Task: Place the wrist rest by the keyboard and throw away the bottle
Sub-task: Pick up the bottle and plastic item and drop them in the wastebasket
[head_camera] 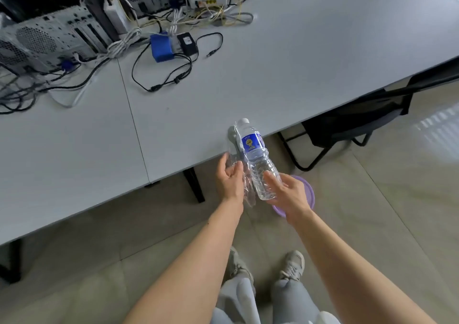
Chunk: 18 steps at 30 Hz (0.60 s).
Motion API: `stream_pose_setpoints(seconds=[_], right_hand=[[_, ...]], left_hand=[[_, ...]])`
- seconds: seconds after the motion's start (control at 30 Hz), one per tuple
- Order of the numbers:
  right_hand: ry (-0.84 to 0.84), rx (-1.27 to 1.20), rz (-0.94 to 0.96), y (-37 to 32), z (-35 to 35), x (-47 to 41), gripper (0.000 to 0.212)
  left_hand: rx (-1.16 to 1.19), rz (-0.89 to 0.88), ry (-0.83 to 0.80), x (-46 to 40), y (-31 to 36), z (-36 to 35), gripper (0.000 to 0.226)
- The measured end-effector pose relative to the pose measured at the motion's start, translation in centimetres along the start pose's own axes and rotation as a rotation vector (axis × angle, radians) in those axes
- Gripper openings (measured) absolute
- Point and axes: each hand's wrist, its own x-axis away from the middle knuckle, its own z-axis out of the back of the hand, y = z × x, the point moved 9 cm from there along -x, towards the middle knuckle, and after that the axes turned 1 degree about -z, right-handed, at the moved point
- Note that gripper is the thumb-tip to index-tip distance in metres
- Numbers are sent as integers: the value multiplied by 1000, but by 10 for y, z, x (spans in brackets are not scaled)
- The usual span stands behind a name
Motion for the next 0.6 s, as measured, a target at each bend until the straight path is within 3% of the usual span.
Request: stream_pose_setpoints(seconds=[0.33,0.6], right_hand=[[-4,69,13,33,124,5,22],[10,97,-118,84,197,-5,25]], left_hand=[[-21,7,0,65,-90,-72,52],[-95,73,70,89,-169,-103,51]])
